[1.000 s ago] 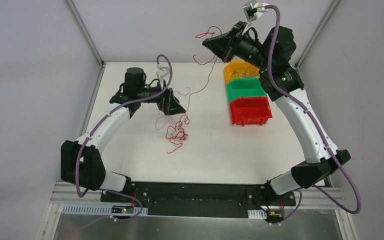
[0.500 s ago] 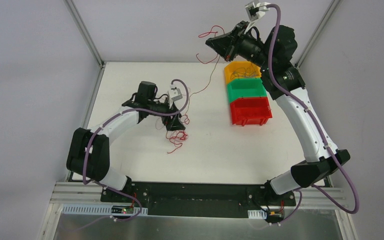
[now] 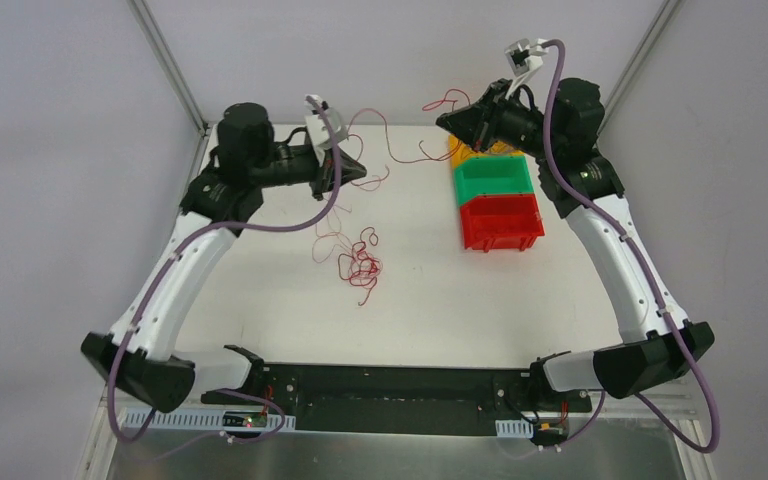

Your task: Untangle the cables

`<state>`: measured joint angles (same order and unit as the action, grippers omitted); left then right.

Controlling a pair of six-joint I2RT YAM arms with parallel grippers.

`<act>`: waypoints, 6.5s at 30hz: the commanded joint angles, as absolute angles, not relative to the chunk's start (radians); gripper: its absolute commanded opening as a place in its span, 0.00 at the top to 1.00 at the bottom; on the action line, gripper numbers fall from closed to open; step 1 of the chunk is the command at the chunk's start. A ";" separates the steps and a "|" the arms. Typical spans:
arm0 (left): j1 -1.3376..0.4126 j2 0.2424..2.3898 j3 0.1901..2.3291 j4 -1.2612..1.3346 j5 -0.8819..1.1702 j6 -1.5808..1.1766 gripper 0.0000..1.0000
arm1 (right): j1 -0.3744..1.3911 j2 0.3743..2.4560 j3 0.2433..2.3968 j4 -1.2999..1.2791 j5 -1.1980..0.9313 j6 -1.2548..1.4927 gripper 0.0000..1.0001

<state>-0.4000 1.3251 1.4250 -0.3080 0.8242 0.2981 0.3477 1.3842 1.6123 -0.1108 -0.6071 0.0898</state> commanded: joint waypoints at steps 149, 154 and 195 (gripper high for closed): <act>-0.210 1.687 1.207 -0.603 0.580 0.018 0.30 | 0.292 1.762 1.692 -0.889 -0.591 -0.519 0.31; -0.161 1.804 1.232 -0.603 0.598 -0.040 0.51 | 0.454 1.899 1.772 -0.681 -0.558 -0.209 0.33; 0.230 1.800 1.095 -0.691 0.680 -0.013 1.00 | 0.638 1.962 1.694 -0.389 -0.496 -0.126 1.00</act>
